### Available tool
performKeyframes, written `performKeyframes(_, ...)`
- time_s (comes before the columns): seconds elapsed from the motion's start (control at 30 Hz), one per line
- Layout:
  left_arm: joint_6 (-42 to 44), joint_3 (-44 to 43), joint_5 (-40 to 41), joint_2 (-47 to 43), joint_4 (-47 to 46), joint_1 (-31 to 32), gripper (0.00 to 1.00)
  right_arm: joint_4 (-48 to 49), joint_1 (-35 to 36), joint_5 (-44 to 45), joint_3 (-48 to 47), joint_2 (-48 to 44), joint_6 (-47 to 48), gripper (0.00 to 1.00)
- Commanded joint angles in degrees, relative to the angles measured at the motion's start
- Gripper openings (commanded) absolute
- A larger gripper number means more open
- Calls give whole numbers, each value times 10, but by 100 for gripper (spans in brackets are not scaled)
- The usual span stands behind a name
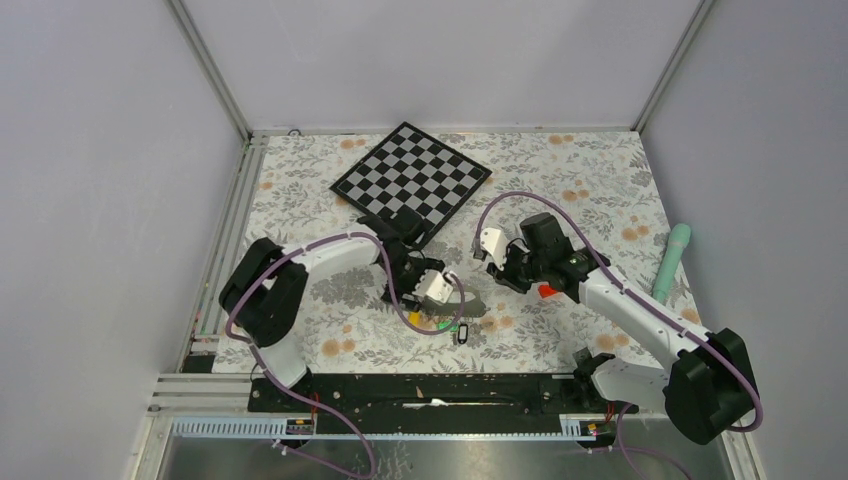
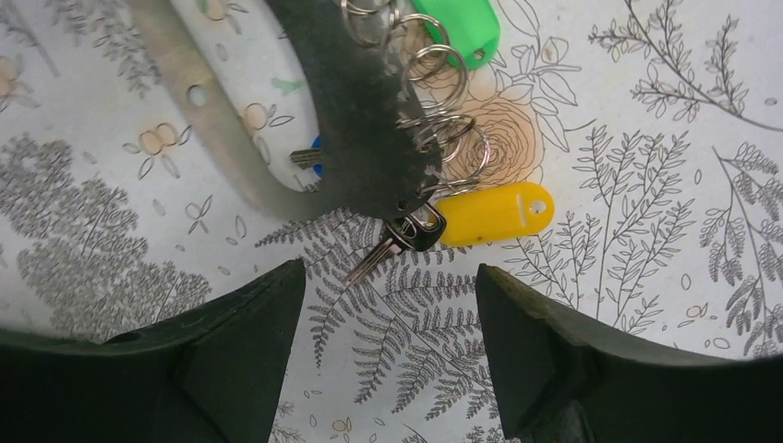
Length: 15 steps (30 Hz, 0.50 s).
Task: Put the keys on the keyring
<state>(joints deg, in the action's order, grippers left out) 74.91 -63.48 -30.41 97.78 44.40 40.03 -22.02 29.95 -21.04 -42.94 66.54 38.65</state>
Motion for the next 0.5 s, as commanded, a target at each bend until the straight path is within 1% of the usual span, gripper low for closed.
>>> performKeyframes(0.0,67,-27,39,21,37,19,74,4,-5,-8,1,-11,-8,24)
performKeyframes(0.07,70,-25,46,29,38,23,71,5,-6,-10,3,-11,-9,25)
performKeyframes(0.27,67,-11,57,42,44,38,56,4,-9,-13,6,-11,-8,24)
performKeyframes(0.47,53,15,71,36,44,49,36,6,-10,-18,6,-8,-8,24)
